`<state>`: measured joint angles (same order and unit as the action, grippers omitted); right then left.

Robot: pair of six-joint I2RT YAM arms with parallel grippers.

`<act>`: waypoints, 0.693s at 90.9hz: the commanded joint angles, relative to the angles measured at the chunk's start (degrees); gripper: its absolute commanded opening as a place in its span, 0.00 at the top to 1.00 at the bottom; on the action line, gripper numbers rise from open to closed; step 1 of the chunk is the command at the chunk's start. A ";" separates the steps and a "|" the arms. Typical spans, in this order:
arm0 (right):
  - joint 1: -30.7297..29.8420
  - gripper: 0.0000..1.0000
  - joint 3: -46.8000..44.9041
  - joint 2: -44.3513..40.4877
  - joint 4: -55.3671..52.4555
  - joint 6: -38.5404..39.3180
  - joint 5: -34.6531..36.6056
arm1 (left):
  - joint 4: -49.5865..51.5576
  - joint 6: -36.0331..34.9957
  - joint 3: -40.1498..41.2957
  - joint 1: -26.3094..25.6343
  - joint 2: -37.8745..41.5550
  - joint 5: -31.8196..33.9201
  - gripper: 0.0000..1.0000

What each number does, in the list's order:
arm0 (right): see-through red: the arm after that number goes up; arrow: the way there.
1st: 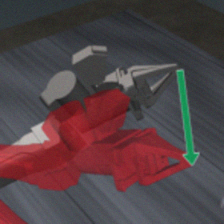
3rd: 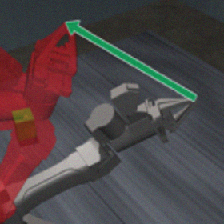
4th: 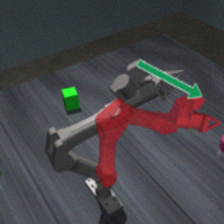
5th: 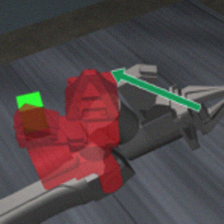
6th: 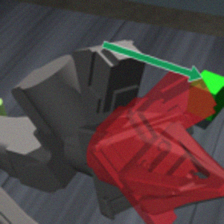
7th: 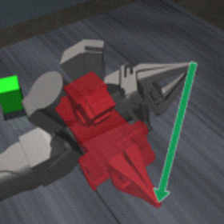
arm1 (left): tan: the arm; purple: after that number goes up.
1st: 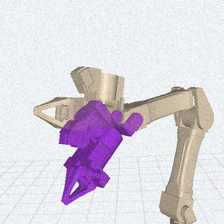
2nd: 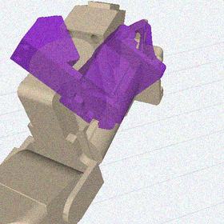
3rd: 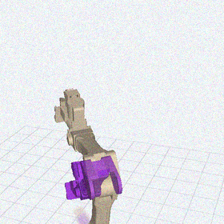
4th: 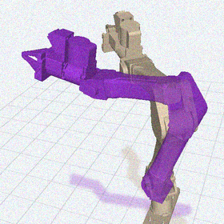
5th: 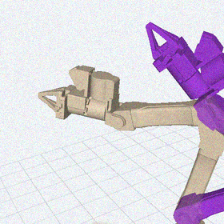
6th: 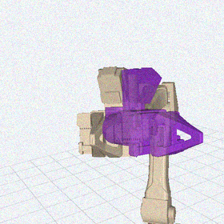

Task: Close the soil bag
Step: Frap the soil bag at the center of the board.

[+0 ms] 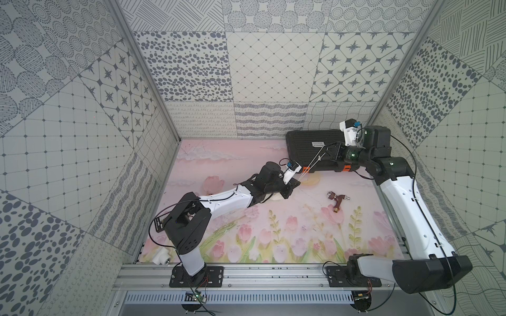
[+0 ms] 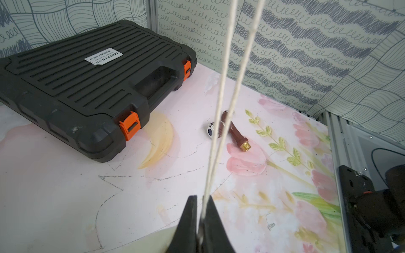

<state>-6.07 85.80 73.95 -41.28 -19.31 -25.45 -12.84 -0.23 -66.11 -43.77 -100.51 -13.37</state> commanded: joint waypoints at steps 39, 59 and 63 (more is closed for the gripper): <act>12.36 1.00 7.97 -3.40 24.35 -3.42 3.56 | 48.57 4.50 2.10 -0.53 -6.01 12.03 0.85; 17.12 1.00 7.10 -4.02 23.97 -4.19 2.07 | 51.62 6.84 0.83 0.10 -6.69 13.68 0.94; 18.24 1.00 6.69 -4.14 23.98 -4.50 1.89 | 52.43 7.25 0.56 0.36 -6.77 14.00 0.95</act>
<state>4.82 86.54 75.72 -47.97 -22.20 -30.63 -12.99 3.46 -67.51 -44.29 -104.33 -9.06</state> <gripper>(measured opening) 0.050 0.134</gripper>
